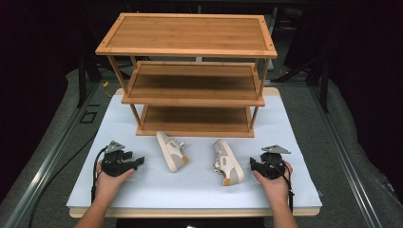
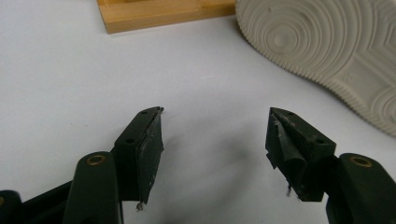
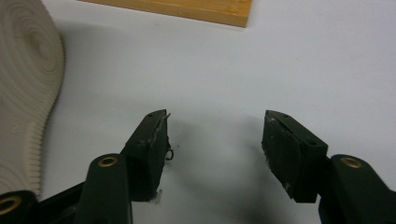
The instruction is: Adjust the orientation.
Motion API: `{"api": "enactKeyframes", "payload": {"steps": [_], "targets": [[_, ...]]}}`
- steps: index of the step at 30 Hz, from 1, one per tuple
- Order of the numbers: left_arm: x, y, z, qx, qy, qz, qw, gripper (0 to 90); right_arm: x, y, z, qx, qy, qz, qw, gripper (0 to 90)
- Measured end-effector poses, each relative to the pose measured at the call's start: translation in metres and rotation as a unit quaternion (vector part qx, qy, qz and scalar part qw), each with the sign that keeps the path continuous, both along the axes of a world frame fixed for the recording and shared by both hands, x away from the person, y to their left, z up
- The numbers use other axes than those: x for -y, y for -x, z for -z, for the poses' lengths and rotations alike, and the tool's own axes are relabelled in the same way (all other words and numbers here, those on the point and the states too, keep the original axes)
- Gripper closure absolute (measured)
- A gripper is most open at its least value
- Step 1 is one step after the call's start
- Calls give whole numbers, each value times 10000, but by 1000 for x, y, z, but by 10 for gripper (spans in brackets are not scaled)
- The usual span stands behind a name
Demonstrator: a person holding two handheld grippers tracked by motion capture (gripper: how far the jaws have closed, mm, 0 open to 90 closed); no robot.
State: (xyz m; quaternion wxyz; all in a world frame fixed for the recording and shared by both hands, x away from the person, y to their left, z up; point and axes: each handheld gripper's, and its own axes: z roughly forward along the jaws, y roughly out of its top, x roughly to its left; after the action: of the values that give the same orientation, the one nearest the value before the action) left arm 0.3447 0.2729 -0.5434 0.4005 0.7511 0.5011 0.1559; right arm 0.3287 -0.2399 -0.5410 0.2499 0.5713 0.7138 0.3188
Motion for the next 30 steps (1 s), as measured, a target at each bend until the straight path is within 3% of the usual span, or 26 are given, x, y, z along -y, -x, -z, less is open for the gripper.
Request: {"api": "enactKeyframes", "payload": {"steps": [2, 4, 6, 8, 13, 15, 18, 23, 30], "targets": [[1, 0, -3, 50, 75, 0, 10000, 363, -2, 1, -2, -11, -21, -112, 9999, 412], [2, 1, -6, 122, -29, -4, 9999, 354, -5, 2, -3, 3, -5, -231, 9997, 412], [6, 4, -8, 233, -81, -29, 9997, 332, -7, 5, -5, 72, 98, -187, 9998, 415], [9, 7, -10, 302, -186, 4, 9994, 311, -7, 6, -7, 105, 66, -207, 9997, 420], [12, 12, -16, 433, -170, 130, 9988, 285, -8, 10, -12, 117, -87, -296, 9995, 411], [13, 13, -20, 508, -202, 202, 9983, 290, -9, 10, -12, 189, -44, -257, 9995, 407], [16, 12, -23, 443, -95, 305, 9985, 342, -10, 10, -13, 119, -50, -310, 9994, 392], [23, 13, -25, 298, -185, 390, 9986, 408, -9, 10, -12, 95, -260, -254, 9993, 382], [31, 18, -32, 409, -181, 531, 9976, 420, -11, 14, -16, 147, -341, -330, 9988, 395]]}}
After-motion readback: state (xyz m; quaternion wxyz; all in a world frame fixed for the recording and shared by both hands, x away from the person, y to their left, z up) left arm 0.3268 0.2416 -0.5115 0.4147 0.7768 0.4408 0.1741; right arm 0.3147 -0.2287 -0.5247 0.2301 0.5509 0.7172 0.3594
